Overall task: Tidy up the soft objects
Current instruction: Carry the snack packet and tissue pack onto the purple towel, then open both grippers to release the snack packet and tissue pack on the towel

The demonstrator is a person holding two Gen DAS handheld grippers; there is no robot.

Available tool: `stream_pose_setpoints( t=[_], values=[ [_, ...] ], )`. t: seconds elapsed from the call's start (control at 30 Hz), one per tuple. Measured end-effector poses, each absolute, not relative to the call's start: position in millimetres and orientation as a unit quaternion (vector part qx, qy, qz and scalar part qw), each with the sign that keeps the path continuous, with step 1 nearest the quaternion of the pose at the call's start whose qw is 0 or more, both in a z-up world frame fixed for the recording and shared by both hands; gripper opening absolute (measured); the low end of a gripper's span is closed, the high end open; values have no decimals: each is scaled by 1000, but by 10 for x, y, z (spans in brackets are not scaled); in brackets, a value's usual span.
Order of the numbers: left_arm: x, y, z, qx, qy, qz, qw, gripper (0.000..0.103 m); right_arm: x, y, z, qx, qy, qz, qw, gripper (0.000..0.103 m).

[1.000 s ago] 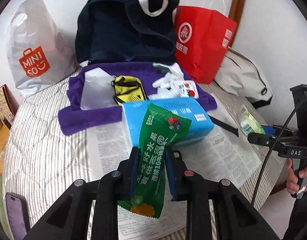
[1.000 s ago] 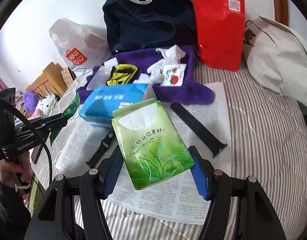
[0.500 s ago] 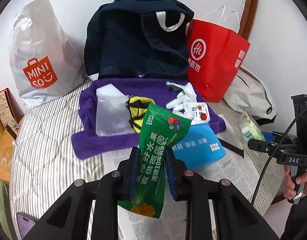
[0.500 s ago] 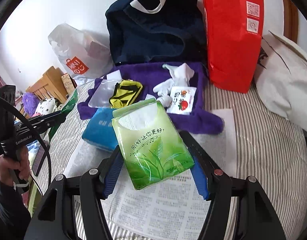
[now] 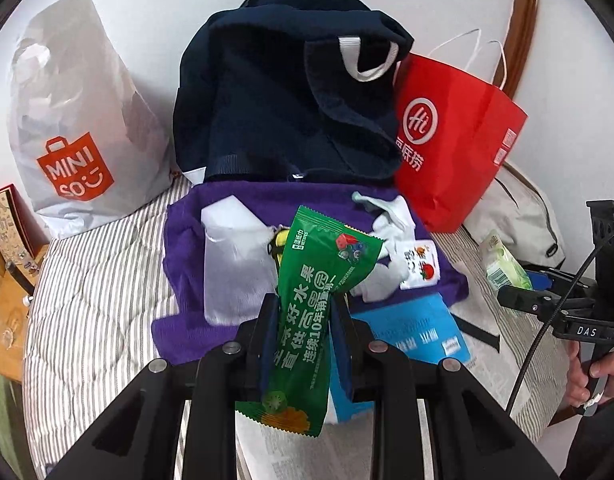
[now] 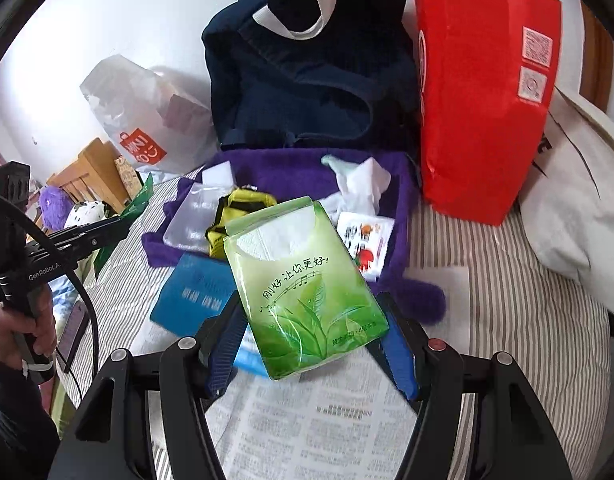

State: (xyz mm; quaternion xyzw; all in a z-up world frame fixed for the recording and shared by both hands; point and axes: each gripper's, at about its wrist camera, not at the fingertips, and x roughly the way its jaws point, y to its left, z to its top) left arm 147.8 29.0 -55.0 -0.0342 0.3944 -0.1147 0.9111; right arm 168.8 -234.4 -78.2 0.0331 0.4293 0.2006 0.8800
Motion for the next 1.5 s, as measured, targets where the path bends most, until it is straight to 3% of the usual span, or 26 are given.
stream_pose_setpoints(
  t=[0.6, 1.5],
  values=[
    [2207, 349, -648, -43, 405, -113, 906, 25, 2556, -2022, -866, 20, 440, 196, 876, 64],
    [2959, 289, -1128, -45, 462, -109, 879, 25, 3336, -1613, -1491, -22, 521, 194, 831, 64]
  ],
)
